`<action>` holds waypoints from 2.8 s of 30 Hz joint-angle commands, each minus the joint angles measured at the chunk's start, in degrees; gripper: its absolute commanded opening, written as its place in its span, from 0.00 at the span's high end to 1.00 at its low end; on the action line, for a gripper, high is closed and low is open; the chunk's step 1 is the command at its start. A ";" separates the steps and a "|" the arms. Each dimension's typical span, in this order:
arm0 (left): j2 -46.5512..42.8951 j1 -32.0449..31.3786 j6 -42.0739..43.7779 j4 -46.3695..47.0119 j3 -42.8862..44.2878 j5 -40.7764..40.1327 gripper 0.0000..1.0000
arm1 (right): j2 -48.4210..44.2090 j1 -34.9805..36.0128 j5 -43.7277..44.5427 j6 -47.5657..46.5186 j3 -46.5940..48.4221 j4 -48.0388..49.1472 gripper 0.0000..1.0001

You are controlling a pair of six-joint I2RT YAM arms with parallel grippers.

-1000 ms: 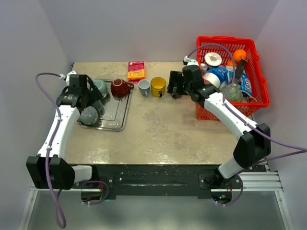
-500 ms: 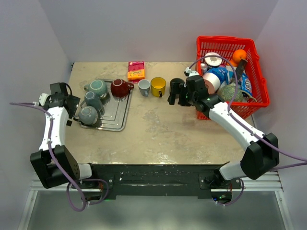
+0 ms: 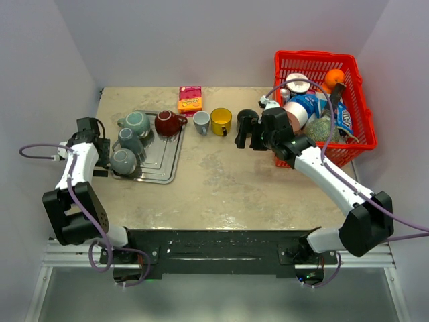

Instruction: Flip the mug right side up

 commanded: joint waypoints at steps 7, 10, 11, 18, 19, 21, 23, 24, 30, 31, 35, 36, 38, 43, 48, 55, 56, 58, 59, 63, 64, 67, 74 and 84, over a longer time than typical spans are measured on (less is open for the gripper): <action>5.58 1.25 -3.60 4.00 -0.63 -1.08 0.13 | -1.66 -0.65 4.57 -0.35 -0.38 -0.81 0.02; 6.55 1.60 -3.08 5.23 -1.33 -0.56 0.15 | -1.48 -0.65 4.84 -0.53 -0.38 -1.07 0.02; 6.73 1.69 -2.73 6.19 -1.51 -0.12 0.18 | -1.48 -0.65 5.01 -0.44 -0.30 -1.08 0.03; 7.70 2.04 -2.72 7.35 -1.69 1.64 0.38 | -0.95 -0.74 5.54 -0.62 0.49 -1.43 0.03; 7.61 2.04 -3.07 7.08 -1.86 1.73 0.41 | -0.78 -0.74 5.63 -0.62 0.49 -1.43 0.03; 7.09 2.04 -3.86 6.90 -2.30 2.16 0.44 | -0.69 -0.74 6.24 -0.53 0.58 -1.51 0.03; 6.30 2.04 -4.13 7.69 -3.35 2.52 0.53 | -0.43 -0.74 6.60 -0.18 0.58 -1.60 0.03; 6.12 2.04 -4.13 7.96 -3.62 2.78 0.56 | -0.51 -0.74 6.86 -0.18 0.67 -1.60 0.03; 6.64 2.04 -3.69 8.57 -4.06 4.36 0.89 | -0.25 -0.74 7.04 -0.35 0.93 -1.78 0.03; 6.73 1.95 -3.60 8.58 -4.06 4.71 1.00 | -0.16 -0.65 7.04 -0.35 1.02 -1.78 0.03; 6.21 2.04 -2.81 8.49 -4.15 6.65 1.00 | -0.43 -0.83 6.86 -0.35 1.02 -1.95 0.03; 5.77 1.69 -2.81 8.23 -4.23 7.35 1.00 | -0.43 -0.83 6.86 -0.44 1.11 -1.96 0.03; 3.58 1.51 -1.33 8.57 -5.11 8.23 1.00 | -0.60 -0.83 6.86 -0.35 1.20 -2.04 0.02; -3.79 -0.77 1.84 8.67 -7.66 10.86 1.00 | -0.17 -0.83 5.98 -0.09 1.72 -2.04 0.02; -12.23 -5.95 3.34 7.08 -9.07 11.66 1.00 | 0.63 -0.83 3.70 0.52 2.87 -2.39 0.02; -19.45 -12.46 8.52 9.61 -7.84 15.17 1.00 | 1.42 -0.83 -0.86 1.14 4.80 -2.48 0.03; -19.81 -12.99 12.27 10.06 -7.32 17.44 1.00 | 1.24 -0.83 -2.18 0.79 4.98 -2.31 0.03; -21.47 -14.22 13.44 8.93 -4.77 18.24 1.00 | 0.89 -0.83 -4.29 0.09 4.98 -0.99 0.03; -22.26 -15.18 15.62 9.54 -4.24 19.47 1.00 | 0.46 -0.83 -7.69 -0.09 4.89 -0.38 0.03; -24.91 -17.12 19.24 12.70 0.32 26.06 1.00 | -0.78 -0.83 -18.51 -0.44 3.49 6.90 0.02; -24.65 -17.12 21.86 14.45 1.12 28.08 1.00 | -0.95 -0.83 -21.41 -0.09 3.05 8.66 0.02; -22.19 -19.49 26.17 16.39 5.86 36.34 1.00 | -1.48 -0.74 -33.89 2.79 1.29 18.15 0.02; -17.70 -28.35 33.92 19.82 12.28 48.90 1.00 | -0.69 0.31 -46.04 9.22 1.28 35.47 0.02; -14.71 -37.77 37.70 32.03 12.82 65.79 1.00 | -2.01 0.40 -43.67 7.65 4.10 35.40 0.01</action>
